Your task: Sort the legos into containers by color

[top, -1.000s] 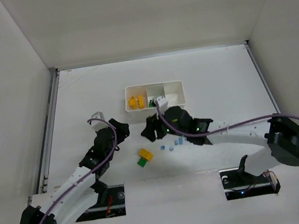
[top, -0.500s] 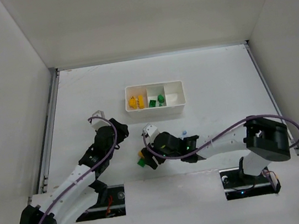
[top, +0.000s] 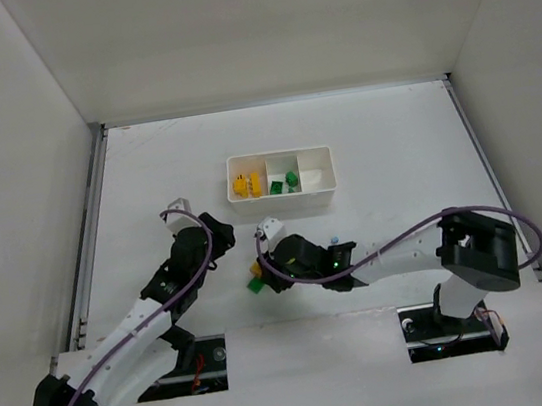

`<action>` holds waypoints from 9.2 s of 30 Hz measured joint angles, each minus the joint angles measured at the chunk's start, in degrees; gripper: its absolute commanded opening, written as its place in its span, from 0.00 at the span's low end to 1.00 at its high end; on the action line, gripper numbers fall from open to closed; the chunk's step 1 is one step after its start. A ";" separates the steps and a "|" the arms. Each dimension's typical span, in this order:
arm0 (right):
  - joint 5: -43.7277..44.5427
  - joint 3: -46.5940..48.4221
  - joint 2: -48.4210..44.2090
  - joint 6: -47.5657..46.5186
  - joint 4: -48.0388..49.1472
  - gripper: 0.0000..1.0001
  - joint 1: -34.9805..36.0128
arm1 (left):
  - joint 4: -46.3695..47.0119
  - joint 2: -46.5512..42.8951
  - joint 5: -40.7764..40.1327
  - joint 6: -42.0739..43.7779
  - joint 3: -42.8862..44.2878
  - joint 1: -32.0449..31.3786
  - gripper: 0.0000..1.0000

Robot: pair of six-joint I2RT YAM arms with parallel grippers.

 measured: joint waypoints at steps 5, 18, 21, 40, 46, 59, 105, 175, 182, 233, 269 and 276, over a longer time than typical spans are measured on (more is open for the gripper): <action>0.22 -0.72 -6.23 0.66 0.26 0.35 -5.92 | 0.81 0.02 1.16 -0.04 1.57 -2.16 0.49; -0.50 -0.72 -9.66 4.04 1.64 0.35 -15.52 | 7.67 4.15 4.07 -1.01 1.97 -7.87 0.49; -1.84 -0.72 -9.68 5.25 2.56 0.35 -15.89 | 9.31 5.86 4.17 -1.07 1.97 -8.46 0.49; -9.35 -4.31 -10.80 13.51 11.52 0.35 -19.50 | 18.60 10.14 4.50 -2.78 1.95 -9.07 0.07; -12.81 -6.75 -14.32 16.48 14.05 0.35 -24.04 | 18.80 8.37 4.50 -2.82 1.42 -7.39 0.07; -12.61 7.56 -1.36 16.46 14.32 0.50 -25.83 | 13.68 -1.84 4.57 -2.91 0.00 -3.72 0.08; 2.78 -20.35 -36.96 15.21 -0.98 0.19 -24.87 | 29.42 42.25 3.37 9.64 28.13 -7.28 0.37; 5.95 8.55 -9.51 5.16 -8.83 0.52 -33.35 | 11.65 40.22 -12.81 5.18 10.95 -37.57 0.35; 5.73 8.24 -9.18 4.46 -7.32 0.54 -33.64 | 11.30 41.88 -13.81 5.20 11.72 -37.68 0.31; 17.09 -21.11 -26.64 29.88 -22.93 0.43 -17.09 | 12.52 58.16 -0.20 20.20 46.51 -15.08 0.41; 14.14 5.77 -15.67 10.12 -13.38 0.39 -31.04 | 8.00 35.58 -11.61 6.21 13.27 -41.97 0.49; 11.34 8.57 -10.23 7.69 -10.23 0.50 -33.20 | 8.17 39.26 -12.50 5.81 13.60 -42.21 0.47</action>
